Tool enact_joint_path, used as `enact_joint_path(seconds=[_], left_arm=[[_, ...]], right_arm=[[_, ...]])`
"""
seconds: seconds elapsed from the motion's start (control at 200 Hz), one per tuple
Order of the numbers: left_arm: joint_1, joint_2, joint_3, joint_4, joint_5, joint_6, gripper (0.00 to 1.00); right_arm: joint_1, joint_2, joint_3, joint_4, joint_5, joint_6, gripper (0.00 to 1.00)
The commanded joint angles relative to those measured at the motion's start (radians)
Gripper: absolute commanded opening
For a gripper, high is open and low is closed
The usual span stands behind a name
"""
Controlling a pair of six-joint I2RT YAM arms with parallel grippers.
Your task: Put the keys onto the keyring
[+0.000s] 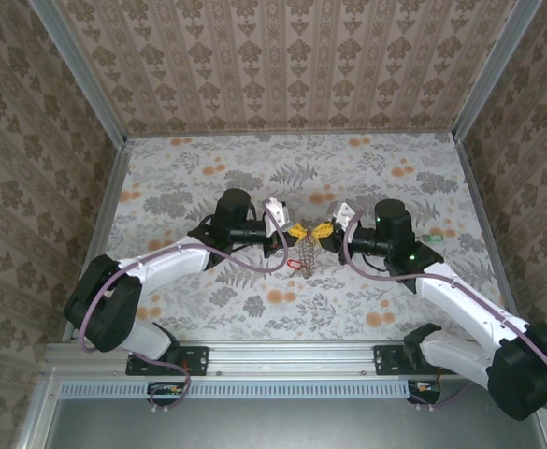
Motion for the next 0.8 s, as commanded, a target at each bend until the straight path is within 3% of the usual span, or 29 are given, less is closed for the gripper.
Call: enact_joint_path(seconds=[0.0,0.215,0.435,0.795], left_arm=[[-0.007,0.006,0.035,0.030,0.035,-0.015,0.00],[-0.006,0.006,0.038,0.024,0.037,-0.010,0.00],[-0.007,0.008,0.042,0.021,0.044,-0.008,0.00],[-0.006,0.008,0.044,0.017,0.041,-0.004,0.00]], right_arm=[[0.012,0.019,0.049,0.036,-0.025,-0.020,0.00],[0.033,0.047,0.060,0.050,0.013,-0.035,0.00],[0.058,0.051,0.058,0.055,0.132,-0.061,0.00],[0.062,0.043,0.042,0.096,0.144,-0.041,0.00]])
